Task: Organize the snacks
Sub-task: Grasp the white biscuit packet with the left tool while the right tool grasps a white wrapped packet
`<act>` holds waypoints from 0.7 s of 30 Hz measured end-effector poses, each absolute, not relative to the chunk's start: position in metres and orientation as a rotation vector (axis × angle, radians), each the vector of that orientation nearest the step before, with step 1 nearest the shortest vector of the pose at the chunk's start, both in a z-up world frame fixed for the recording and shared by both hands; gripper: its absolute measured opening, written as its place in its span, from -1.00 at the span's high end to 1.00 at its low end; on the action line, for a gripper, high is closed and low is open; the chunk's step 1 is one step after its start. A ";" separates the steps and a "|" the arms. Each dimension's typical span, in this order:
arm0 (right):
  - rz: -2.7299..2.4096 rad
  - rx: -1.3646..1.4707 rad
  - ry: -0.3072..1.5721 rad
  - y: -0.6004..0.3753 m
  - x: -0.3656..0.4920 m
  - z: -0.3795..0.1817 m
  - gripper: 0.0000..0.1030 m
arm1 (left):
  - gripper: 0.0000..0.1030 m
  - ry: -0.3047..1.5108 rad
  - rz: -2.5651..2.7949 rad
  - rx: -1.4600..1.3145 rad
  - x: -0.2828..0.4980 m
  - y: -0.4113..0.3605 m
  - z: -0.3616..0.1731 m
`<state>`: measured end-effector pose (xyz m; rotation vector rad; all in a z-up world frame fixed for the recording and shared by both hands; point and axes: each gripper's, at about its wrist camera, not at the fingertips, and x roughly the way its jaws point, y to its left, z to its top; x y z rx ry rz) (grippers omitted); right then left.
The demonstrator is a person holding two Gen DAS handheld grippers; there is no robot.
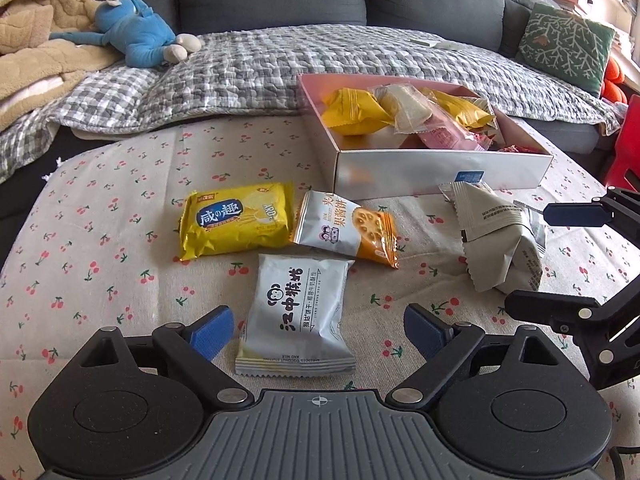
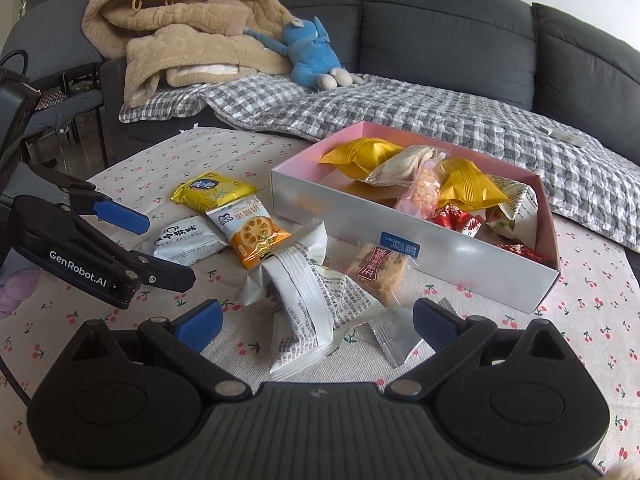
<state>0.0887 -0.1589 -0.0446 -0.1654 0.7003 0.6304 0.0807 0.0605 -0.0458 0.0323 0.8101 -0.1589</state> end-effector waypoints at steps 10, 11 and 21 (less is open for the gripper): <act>0.612 -0.201 0.666 -0.152 0.093 -0.049 -0.54 | -0.36 0.867 -0.126 0.037 0.087 0.056 -0.047; 0.617 -0.208 0.666 -0.150 0.093 -0.049 -0.50 | -0.33 0.868 -0.123 0.033 0.088 0.057 -0.047; 0.623 -0.267 0.665 -0.144 0.090 -0.051 0.02 | -0.05 0.859 -0.106 0.039 0.090 0.057 -0.046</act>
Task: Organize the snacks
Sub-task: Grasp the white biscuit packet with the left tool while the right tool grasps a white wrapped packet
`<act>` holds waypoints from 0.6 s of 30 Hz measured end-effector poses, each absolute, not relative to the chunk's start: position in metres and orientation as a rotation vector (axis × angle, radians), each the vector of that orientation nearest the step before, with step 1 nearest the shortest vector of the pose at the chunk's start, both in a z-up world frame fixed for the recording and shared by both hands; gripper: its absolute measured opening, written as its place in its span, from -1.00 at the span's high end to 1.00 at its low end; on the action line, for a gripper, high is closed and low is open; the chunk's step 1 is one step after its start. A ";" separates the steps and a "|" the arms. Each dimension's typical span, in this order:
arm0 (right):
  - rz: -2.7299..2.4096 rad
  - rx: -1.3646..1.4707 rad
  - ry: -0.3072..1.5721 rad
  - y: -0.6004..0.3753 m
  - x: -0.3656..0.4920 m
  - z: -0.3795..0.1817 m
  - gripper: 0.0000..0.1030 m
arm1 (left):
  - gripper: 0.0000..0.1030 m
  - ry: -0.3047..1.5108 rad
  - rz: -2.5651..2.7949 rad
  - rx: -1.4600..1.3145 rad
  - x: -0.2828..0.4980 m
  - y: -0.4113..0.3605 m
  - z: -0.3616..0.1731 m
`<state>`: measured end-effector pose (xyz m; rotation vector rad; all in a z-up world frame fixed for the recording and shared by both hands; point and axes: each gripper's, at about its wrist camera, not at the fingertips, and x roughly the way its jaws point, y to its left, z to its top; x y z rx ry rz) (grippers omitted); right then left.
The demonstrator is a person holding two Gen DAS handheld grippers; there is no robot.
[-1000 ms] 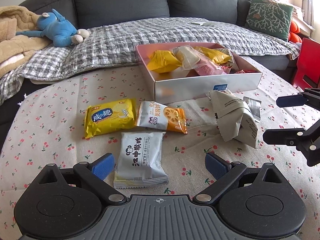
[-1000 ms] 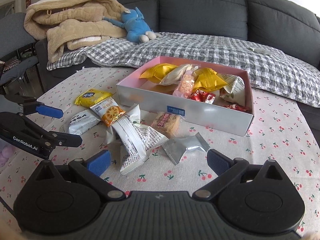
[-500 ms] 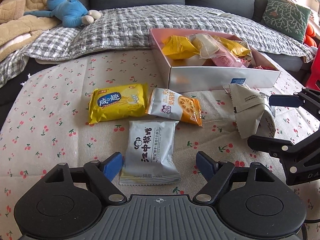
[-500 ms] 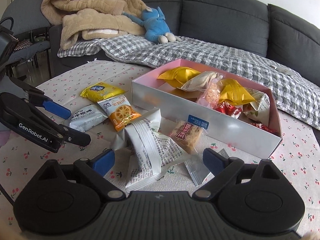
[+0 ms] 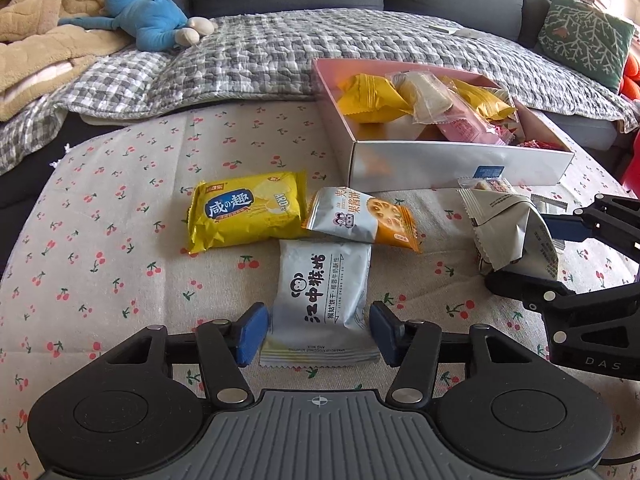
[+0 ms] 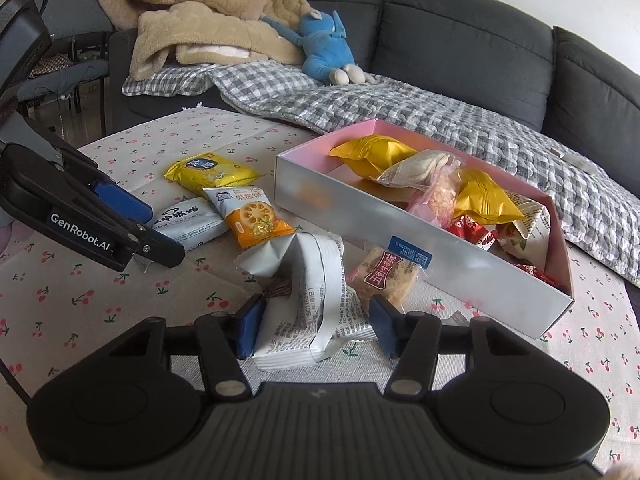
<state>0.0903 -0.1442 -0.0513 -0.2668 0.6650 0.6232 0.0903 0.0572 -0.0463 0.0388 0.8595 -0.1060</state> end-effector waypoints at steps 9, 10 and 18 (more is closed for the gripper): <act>0.635 -0.268 0.664 -0.143 0.089 -0.050 0.22 | 0.06 0.850 -0.111 0.040 0.090 0.057 -0.045; 0.635 -0.267 0.665 -0.143 0.089 -0.050 0.22 | 0.19 0.847 -0.112 0.041 0.089 0.057 -0.044; 0.638 -0.257 0.668 -0.143 0.089 -0.049 0.23 | 0.57 0.823 -0.147 0.082 0.086 0.051 -0.038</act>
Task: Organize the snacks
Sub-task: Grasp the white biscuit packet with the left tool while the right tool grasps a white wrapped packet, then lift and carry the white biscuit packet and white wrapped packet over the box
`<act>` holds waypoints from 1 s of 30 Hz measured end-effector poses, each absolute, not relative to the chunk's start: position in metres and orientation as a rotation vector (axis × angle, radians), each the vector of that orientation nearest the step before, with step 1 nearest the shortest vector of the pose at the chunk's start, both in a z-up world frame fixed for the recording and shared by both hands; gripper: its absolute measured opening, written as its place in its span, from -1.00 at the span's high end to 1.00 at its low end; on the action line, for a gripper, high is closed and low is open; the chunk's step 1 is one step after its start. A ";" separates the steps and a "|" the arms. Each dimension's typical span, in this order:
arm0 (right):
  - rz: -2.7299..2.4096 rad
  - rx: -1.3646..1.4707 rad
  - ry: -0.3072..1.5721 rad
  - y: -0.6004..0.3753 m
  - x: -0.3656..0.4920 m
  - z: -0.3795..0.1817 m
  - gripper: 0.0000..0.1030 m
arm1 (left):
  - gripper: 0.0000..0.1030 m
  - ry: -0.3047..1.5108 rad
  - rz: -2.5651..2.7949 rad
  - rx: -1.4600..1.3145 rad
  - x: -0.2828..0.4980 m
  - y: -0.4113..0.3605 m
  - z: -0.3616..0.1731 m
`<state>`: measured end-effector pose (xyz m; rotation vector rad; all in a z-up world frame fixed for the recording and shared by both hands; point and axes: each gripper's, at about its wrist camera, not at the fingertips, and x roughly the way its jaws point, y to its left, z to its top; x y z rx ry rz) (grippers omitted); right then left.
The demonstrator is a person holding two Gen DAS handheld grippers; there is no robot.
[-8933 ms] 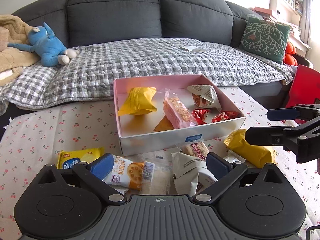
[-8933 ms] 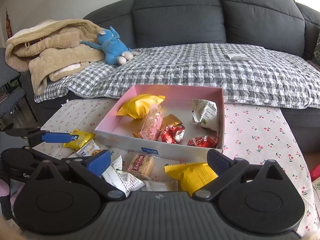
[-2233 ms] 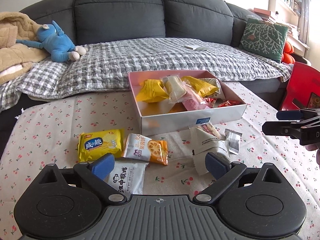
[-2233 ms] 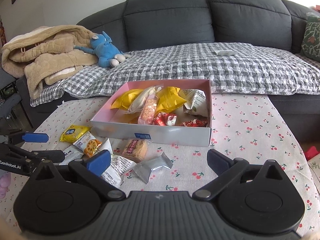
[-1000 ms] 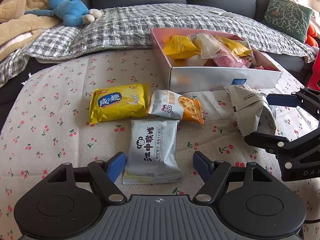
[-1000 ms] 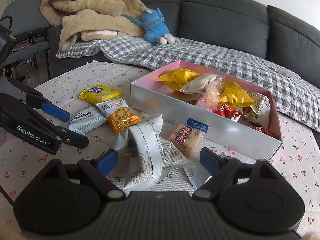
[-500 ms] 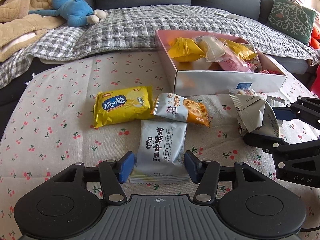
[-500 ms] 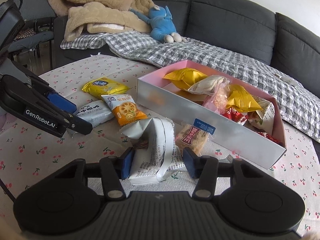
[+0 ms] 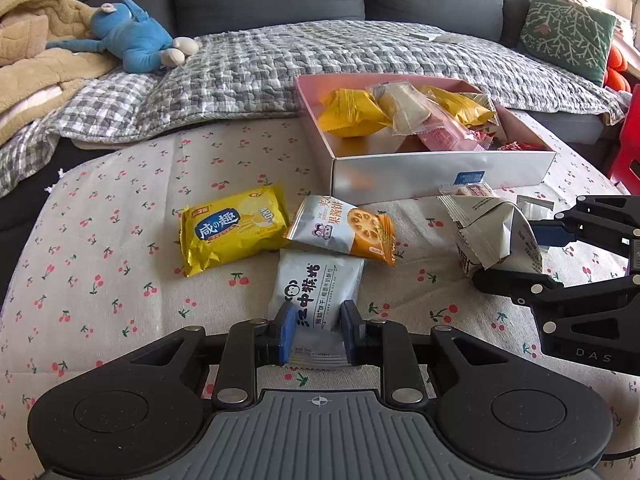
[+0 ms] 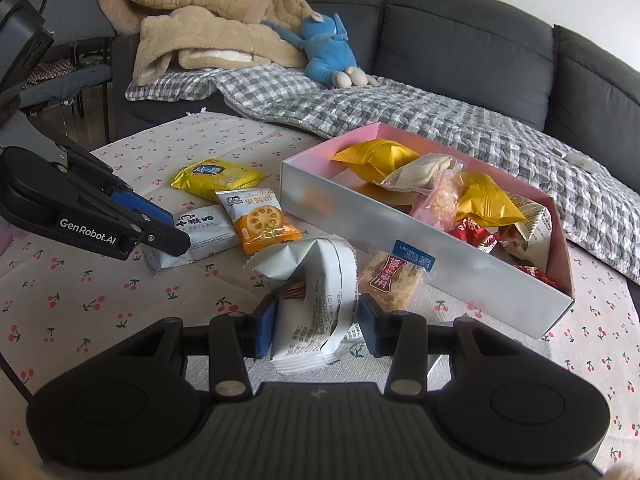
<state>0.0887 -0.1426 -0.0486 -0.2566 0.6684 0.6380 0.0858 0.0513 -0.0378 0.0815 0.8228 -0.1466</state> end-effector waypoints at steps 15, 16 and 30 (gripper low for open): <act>0.648 -0.239 0.684 -0.142 0.088 -0.048 0.23 | -0.30 0.827 -0.158 0.176 0.098 0.040 -0.050; 0.648 -0.238 0.685 -0.142 0.088 -0.048 0.24 | -0.30 0.825 -0.156 0.167 0.098 0.041 -0.050; 0.646 -0.196 0.673 -0.148 0.087 -0.038 0.24 | 0.22 0.876 -0.171 0.021 0.095 0.046 -0.041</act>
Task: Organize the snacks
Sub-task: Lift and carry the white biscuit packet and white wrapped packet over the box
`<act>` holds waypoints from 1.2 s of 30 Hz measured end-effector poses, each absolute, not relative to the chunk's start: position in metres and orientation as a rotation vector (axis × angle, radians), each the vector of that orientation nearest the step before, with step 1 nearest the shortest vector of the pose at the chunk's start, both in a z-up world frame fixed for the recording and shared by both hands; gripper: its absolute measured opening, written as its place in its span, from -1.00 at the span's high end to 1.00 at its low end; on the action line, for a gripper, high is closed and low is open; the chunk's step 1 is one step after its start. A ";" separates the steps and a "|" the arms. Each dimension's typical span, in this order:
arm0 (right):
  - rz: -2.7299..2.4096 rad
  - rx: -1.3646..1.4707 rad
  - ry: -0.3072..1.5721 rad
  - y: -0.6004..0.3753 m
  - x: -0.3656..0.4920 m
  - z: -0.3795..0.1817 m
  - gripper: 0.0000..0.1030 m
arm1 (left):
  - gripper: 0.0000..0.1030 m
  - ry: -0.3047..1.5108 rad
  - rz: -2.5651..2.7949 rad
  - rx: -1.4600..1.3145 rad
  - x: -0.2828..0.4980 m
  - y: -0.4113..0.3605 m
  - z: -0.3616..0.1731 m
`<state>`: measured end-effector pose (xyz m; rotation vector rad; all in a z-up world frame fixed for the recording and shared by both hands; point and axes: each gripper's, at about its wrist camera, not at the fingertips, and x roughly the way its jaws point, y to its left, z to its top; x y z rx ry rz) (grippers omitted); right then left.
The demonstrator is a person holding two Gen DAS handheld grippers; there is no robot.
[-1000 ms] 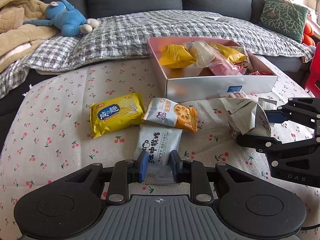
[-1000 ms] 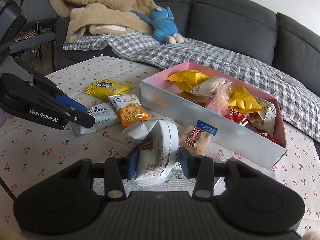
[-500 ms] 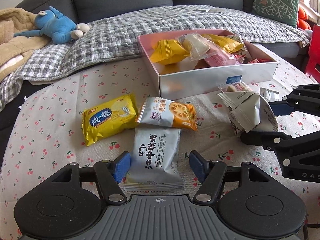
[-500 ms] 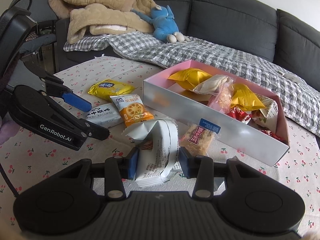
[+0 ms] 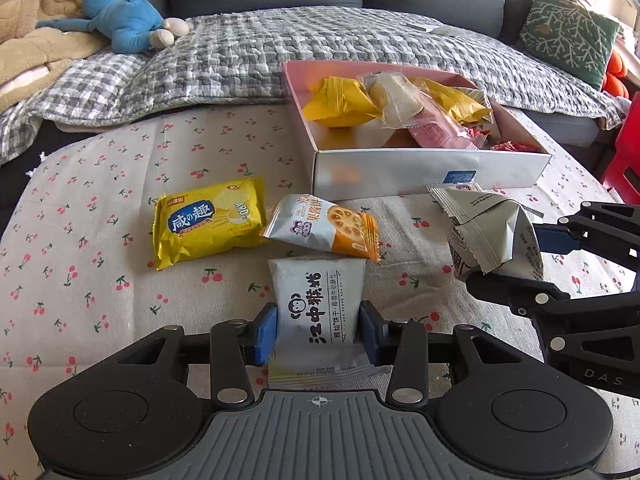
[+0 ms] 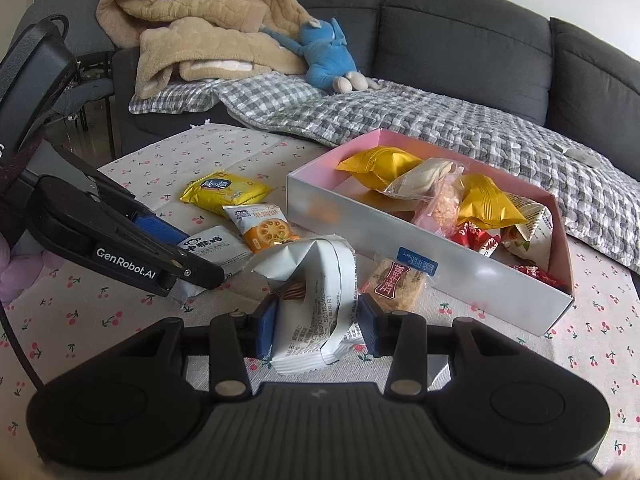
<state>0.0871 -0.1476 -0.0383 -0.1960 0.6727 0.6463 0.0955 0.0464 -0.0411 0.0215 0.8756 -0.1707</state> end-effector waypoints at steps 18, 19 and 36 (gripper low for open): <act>0.565 -0.032 0.669 -0.179 0.116 -0.016 0.24 | 0.22 0.807 -0.222 0.007 0.068 0.021 -0.003; 0.551 -0.016 0.671 -0.184 0.120 -0.015 0.24 | 0.22 0.800 -0.218 0.005 0.071 0.019 -0.001; 0.422 0.248 0.747 -0.234 0.176 -0.024 0.24 | 0.21 0.731 -0.112 -0.018 0.158 -0.010 0.024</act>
